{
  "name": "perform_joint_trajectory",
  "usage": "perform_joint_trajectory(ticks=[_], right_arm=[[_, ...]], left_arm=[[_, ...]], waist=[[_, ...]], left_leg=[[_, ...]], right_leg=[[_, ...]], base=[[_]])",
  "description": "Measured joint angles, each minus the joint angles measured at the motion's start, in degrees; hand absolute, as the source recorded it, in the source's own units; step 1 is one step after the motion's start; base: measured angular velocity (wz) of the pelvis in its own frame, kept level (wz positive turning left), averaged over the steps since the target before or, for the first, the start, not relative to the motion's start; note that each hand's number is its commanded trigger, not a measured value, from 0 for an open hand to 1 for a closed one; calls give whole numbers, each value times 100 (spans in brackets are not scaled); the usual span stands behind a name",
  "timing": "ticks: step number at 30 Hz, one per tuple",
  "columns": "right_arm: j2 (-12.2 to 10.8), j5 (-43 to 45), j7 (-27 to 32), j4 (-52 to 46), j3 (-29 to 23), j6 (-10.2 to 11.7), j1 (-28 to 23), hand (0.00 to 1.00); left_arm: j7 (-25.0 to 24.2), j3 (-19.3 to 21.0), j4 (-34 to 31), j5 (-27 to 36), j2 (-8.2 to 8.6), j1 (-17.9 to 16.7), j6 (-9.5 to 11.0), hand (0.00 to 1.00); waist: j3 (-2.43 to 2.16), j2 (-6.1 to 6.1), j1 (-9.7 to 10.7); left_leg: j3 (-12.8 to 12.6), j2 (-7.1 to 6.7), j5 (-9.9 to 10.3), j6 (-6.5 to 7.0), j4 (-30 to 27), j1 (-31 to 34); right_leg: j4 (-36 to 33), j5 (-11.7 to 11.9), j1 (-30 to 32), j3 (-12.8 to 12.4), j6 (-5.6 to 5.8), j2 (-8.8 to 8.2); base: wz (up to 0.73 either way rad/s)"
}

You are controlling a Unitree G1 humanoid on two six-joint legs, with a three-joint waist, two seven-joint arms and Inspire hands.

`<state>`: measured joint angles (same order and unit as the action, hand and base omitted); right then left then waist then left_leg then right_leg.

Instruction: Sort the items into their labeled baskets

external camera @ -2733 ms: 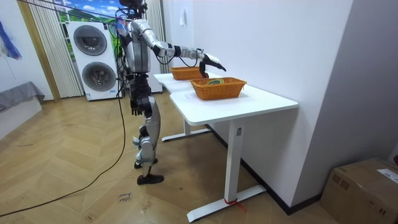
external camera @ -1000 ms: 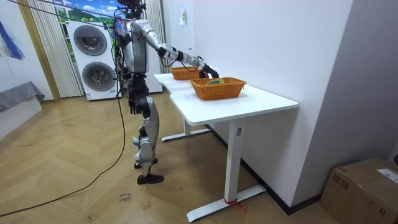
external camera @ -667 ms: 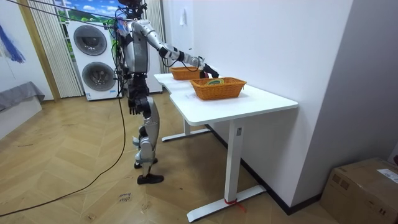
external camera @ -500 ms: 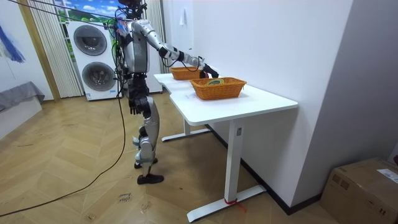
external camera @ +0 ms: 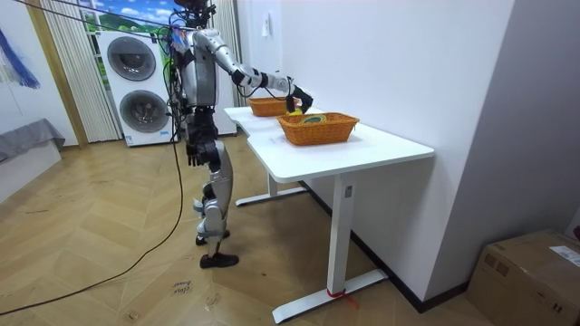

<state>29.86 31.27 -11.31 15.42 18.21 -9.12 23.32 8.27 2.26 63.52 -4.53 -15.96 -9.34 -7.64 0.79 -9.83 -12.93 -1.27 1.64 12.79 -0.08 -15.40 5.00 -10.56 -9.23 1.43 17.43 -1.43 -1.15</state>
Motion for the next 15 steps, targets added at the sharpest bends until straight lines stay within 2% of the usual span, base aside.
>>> perform_joint_trajectory(ticks=[6, 7, 10, 13, 15], right_arm=[[1, -172, 15, -833, -427, 154, -145, 100], [2, -178, 16, -908, -483, 146, -151, 100], [7, -194, 13, -1098, -591, 138, -154, 100], [24, -192, 1, -1339, -612, 66, -154, 100], [25, -196, -2, -1536, -641, 29, -157, 100]], left_arm=[[4, 221, 80, 10, 102, -45, 64, 0], [5, 220, 83, 6, 112, -62, 59, 0], [5, 223, 59, -8, 127, -97, 53, 0], [3, 287, 51, -3, 137, -149, 51, 0], [1, 356, 52, 9, 137, -164, 47, 0]], waist=[[-1, 37, 166], [-25, 31, 169], [-61, -5, 244], [-82, -13, 346], [-82, -10, 369]], left_leg=[[-15, -12, -9, 12, 150, -172], [-26, -20, -24, 13, 184, -195], [-46, -24, -46, 10, 212, -238], [-42, -26, -47, 11, 210, -302], [-41, -26, -47, 11, 225, -351]], right_leg=[[0, -6, -161, 0, 10, -15], [0, -6, -167, -8, 10, -19], [-5, -6, -185, -14, 10, -23], [-2, -6, -244, -19, 10, -23], [-4, -6, -282, -22, 10, -22]], base=[[1], [-8], [-4], [0], [0]])
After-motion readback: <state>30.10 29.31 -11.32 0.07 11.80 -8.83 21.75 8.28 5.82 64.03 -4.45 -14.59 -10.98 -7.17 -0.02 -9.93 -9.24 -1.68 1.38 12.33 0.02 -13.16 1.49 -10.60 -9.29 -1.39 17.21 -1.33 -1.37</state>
